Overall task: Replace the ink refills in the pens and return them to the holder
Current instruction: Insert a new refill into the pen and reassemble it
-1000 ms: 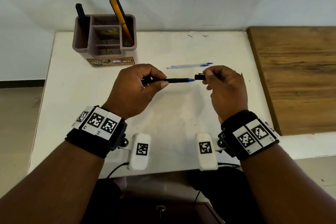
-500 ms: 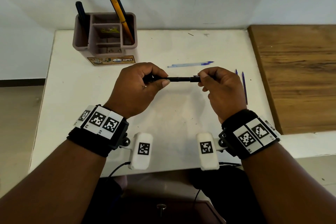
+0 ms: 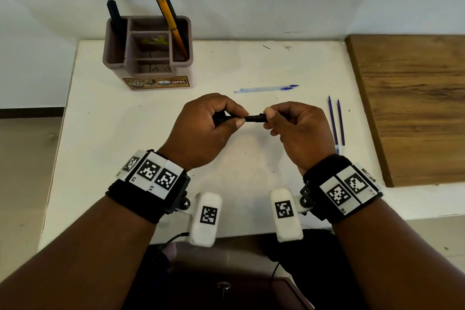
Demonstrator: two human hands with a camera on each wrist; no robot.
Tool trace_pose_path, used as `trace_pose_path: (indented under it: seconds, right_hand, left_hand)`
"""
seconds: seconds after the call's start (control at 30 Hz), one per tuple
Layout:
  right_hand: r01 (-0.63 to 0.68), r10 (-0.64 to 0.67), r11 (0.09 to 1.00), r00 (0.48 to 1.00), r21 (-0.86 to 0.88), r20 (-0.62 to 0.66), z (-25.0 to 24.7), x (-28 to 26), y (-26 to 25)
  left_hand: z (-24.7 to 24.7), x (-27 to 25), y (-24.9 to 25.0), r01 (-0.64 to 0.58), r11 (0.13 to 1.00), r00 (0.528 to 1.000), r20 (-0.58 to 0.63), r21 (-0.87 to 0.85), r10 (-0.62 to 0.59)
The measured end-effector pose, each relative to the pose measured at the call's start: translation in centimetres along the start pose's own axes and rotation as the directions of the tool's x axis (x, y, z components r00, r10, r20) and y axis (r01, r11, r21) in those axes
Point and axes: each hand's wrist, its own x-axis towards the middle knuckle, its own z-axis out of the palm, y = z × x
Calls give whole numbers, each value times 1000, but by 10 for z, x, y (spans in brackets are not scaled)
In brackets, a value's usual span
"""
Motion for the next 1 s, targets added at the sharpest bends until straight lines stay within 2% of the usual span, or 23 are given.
trace_pose_path:
  seconds: [0.4,0.53,0.63,0.8,0.9,1.0]
  right_hand:
    - [-10,10,1000,1000,19,-13,7,-1,-1]
    - [-12,25,987,997,160,-78,14,-3,-11]
    - [-18,51,969,991,245,-127,18,-4,-16]
    - [-83,148,943,972,321,-184,27,-9,-23]
    - [-99,178,928,965,360,-194,31,-13,-28]
    - [-74,154,919,972,386,-179,41,-15,-43]
  left_hand:
    - [-2,0,2,-13,997,1000,-2,-76,12]
    - [-3,-1,7,-38,999,995,-90,-35,35]
    - [-8,-1,10,-64,998,992,-110,-9,62]
    - [-22,-4,7,-44,999,988,-152,-5,43]
    - [-35,-6,5,-15,999,982,-191,-37,8]
    - [-48,-8,6,-5,993,976,-215,-119,-21]
